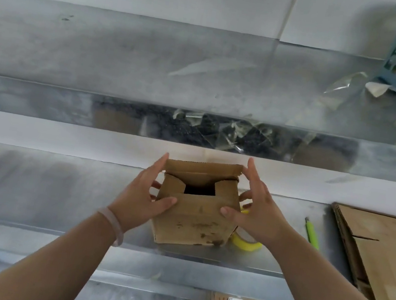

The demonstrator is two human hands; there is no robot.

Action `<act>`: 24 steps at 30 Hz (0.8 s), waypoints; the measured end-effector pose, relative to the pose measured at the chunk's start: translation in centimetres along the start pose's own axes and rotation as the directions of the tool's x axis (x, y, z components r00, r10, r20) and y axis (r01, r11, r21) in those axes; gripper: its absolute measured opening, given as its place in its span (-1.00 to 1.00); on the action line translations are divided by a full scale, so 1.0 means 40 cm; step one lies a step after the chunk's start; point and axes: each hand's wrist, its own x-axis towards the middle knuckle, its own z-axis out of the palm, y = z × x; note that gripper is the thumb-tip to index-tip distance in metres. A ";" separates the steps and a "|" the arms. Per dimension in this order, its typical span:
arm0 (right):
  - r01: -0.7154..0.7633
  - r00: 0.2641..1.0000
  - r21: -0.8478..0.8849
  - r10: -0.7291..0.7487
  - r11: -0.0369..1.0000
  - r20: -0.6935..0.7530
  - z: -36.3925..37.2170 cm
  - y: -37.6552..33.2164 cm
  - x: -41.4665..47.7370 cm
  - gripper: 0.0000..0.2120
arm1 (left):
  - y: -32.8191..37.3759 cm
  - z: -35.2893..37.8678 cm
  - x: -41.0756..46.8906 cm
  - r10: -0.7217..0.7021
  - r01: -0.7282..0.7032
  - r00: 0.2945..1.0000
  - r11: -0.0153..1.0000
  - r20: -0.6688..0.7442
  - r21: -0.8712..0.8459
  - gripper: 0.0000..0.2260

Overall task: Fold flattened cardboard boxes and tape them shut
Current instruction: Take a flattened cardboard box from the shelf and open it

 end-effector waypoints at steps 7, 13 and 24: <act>0.129 0.991 -0.167 -0.134 0.977 -0.020 0.024 0.028 -0.033 -0.51 | -0.022 0.021 -0.038 0.122 -0.117 0.991 0.990 -0.058 0.083 -0.75; 0.124 0.992 -0.268 -0.110 0.955 0.066 0.032 0.034 -0.047 -0.39 | -0.013 0.032 -0.021 0.039 -0.017 0.990 0.987 -0.132 0.163 -0.76; 0.134 0.979 -0.324 -0.075 0.937 0.188 0.011 0.024 -0.050 -0.33 | 0.014 0.062 -0.012 0.227 -0.238 0.969 0.774 0.094 0.587 -0.51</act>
